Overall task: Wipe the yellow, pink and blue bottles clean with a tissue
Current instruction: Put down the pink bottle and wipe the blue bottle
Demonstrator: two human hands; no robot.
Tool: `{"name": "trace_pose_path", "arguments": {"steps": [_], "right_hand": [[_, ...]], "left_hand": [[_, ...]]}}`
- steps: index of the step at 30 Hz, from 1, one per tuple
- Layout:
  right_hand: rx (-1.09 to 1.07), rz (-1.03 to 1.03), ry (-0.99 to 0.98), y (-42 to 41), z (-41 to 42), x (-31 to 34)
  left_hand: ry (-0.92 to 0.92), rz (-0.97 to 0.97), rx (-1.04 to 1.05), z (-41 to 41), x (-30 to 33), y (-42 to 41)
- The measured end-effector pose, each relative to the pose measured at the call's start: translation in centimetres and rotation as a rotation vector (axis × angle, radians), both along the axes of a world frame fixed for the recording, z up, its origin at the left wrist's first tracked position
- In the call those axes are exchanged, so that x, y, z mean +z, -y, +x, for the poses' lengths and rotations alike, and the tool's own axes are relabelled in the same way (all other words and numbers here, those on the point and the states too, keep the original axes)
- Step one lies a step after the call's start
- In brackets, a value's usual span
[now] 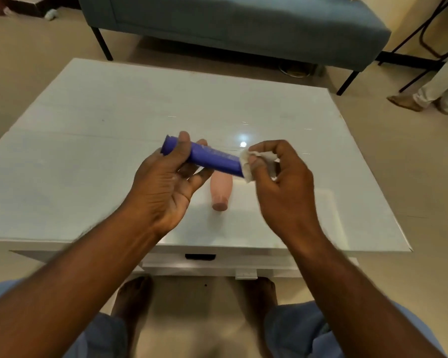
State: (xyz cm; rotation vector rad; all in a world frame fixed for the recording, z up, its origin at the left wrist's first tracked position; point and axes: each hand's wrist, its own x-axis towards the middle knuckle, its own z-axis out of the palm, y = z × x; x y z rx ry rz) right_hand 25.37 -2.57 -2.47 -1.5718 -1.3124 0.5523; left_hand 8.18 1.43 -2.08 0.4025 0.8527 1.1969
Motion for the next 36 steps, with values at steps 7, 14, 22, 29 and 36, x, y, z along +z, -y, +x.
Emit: {"name": "trace_pose_path", "arguments": {"steps": [7, 14, 22, 29, 36], "right_hand": [[-0.161, 0.004, -0.229, -0.7, 1.3, 0.3], [-0.185, 0.065, -0.13, -0.8, 1.4, 0.6], [0.154, 0.258, 0.215, 0.6, -2.2, -0.3], [-0.037, 0.238, 0.286, -1.2, 1.1, 0.6], [0.348, 0.274, 0.357, 1.3, -2.1, -0.3]], "left_hand": [[-0.837, 0.301, -0.275, -0.7, 0.2, 1.0], [-0.853, 0.225, -0.344, -0.9, 0.3, 1.0], [-0.606, 0.044, -0.442, 0.4, 0.3, 1.5], [-0.627, 0.038, -0.438, 0.2, 0.5, 1.5], [-0.547, 0.039, -0.405, 0.5, 0.3, 1.6]]}}
